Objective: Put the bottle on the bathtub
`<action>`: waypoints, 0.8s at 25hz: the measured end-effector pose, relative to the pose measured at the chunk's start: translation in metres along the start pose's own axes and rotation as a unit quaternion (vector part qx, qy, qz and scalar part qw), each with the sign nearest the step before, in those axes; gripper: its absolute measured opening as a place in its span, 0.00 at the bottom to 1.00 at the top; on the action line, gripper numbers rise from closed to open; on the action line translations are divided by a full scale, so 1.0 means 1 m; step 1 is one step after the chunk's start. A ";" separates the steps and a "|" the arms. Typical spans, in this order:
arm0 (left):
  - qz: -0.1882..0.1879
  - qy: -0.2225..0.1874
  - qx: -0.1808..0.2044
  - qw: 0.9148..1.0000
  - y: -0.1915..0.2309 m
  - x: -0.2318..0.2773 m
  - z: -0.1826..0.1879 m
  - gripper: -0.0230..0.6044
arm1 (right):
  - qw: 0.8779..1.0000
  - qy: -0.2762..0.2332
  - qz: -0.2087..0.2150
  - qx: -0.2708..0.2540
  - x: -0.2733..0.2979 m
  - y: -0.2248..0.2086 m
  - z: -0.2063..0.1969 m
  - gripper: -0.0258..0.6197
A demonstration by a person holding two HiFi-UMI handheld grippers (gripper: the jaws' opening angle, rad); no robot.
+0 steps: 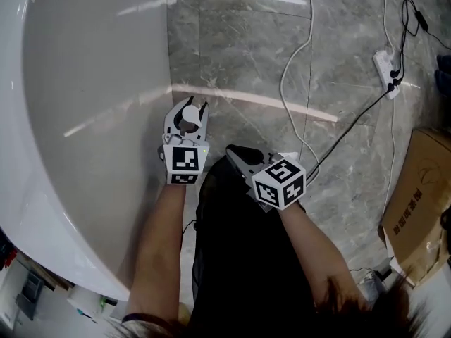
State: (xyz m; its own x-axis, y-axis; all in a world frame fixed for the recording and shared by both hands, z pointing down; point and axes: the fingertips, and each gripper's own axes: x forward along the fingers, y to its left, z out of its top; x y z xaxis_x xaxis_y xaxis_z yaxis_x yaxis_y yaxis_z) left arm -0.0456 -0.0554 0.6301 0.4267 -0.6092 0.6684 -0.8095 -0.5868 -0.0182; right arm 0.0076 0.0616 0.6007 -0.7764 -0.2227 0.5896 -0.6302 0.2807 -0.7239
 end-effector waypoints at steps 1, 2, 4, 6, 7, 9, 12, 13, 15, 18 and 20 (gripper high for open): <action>0.005 -0.001 0.005 1.000 0.001 0.001 -0.002 0.25 | 1.000 0.001 0.000 0.001 0.001 -0.001 -0.002 0.09; 0.009 -0.003 0.009 1.000 0.002 0.002 -0.003 0.25 | 1.000 0.002 0.000 0.002 0.002 -0.003 -0.004 0.09; 0.016 -0.006 0.012 1.000 0.006 0.004 -0.006 0.26 | 1.000 0.004 0.000 0.005 0.004 -0.007 -0.008 0.09; 0.023 -0.012 0.014 1.000 0.008 0.005 -0.008 0.26 | 1.000 0.005 0.000 0.009 0.004 -0.011 -0.011 0.09; 0.026 -0.017 0.015 0.999 0.008 0.006 -0.007 0.26 | 1.000 0.005 0.000 0.011 0.004 -0.012 -0.011 0.09; 0.031 -0.025 0.020 0.999 0.007 0.006 -0.005 0.26 | 1.000 0.005 -0.001 0.012 0.003 -0.015 -0.013 0.09; 0.032 -0.028 0.028 0.999 0.005 0.005 -0.005 0.26 | 1.000 0.004 -0.005 0.018 0.003 -0.018 -0.013 0.09; 0.032 -0.027 0.029 0.999 0.004 0.004 -0.006 0.25 | 1.000 0.004 -0.006 0.022 0.003 -0.019 -0.013 0.09; 0.032 -0.026 0.033 0.999 0.002 0.001 -0.009 0.25 | 1.000 0.001 -0.008 0.027 0.003 -0.020 -0.013 0.09; 0.034 -0.021 0.038 0.998 0.001 -0.001 -0.012 0.26 | 0.999 0.001 -0.008 0.031 0.003 -0.020 -0.014 0.09; 0.035 -0.018 0.049 0.998 -0.002 -0.001 -0.014 0.26 | 0.999 0.002 -0.009 0.035 0.004 -0.020 -0.014 0.09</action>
State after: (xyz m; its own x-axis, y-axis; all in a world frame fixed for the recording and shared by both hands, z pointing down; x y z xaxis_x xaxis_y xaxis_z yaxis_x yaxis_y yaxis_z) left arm -0.0501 -0.0462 0.6397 0.3864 -0.6675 0.6365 -0.7953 -0.5906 -0.1365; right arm 0.0169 0.0683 0.6230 -0.7647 -0.2238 0.6042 -0.6432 0.2102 -0.7363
